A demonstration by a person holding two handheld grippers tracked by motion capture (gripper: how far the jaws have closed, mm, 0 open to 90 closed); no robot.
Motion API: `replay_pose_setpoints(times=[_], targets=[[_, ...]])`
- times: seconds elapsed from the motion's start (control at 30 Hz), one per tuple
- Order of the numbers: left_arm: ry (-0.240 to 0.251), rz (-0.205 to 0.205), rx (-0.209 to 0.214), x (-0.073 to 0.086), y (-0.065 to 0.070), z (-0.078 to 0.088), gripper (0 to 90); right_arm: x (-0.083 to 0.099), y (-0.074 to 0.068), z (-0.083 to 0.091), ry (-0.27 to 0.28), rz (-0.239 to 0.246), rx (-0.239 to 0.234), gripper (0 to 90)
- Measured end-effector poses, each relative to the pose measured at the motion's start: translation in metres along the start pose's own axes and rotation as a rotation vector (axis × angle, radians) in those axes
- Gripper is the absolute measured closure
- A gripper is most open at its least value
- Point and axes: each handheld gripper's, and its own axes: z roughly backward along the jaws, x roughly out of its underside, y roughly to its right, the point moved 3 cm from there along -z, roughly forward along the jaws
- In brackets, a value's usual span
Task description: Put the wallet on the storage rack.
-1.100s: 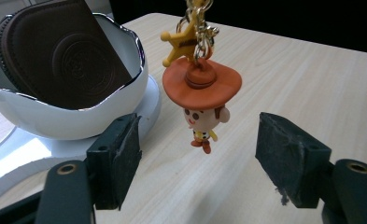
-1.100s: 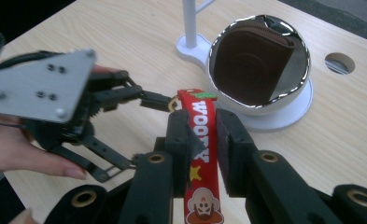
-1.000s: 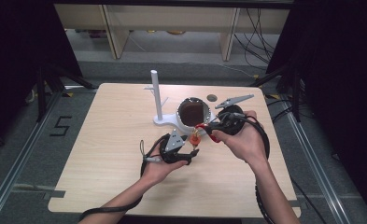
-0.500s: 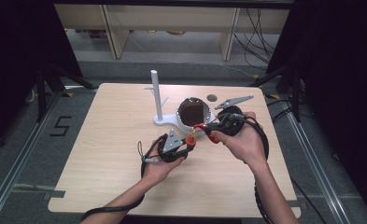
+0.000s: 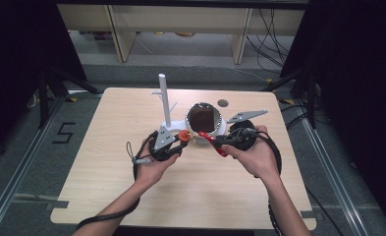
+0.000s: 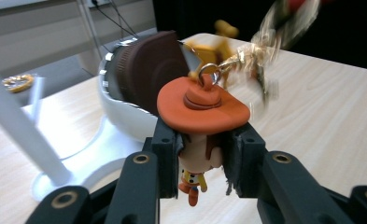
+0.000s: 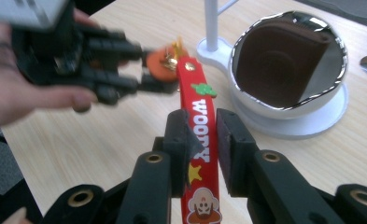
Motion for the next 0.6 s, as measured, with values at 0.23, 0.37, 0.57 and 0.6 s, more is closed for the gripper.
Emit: replay_pose_setpoints(times=[0.23, 0.37, 0.57, 0.6], targets=[[-0.044, -0.066, -0.076, -0.006, -0.018, 0.007, 67.9, 0.017, 0.005, -0.01, -0.003, -0.014, -0.014, 69.6], [-0.02, -0.052, -0.132, -0.015, -0.034, 0.015, 67.9, 0.033, 0.006, -0.016, 0.0, -0.048, -0.006, 68.0], [0.007, -0.017, -0.165, -0.026, -0.052, 0.022, 67.9, 0.057, 0.017, -0.032, 0.023, -0.071, 0.002, 66.8], [0.01, -0.009, -0.171, -0.028, -0.055, 0.023, 67.9, 0.062, 0.018, -0.033, 0.012, -0.074, 0.01, 66.7]])
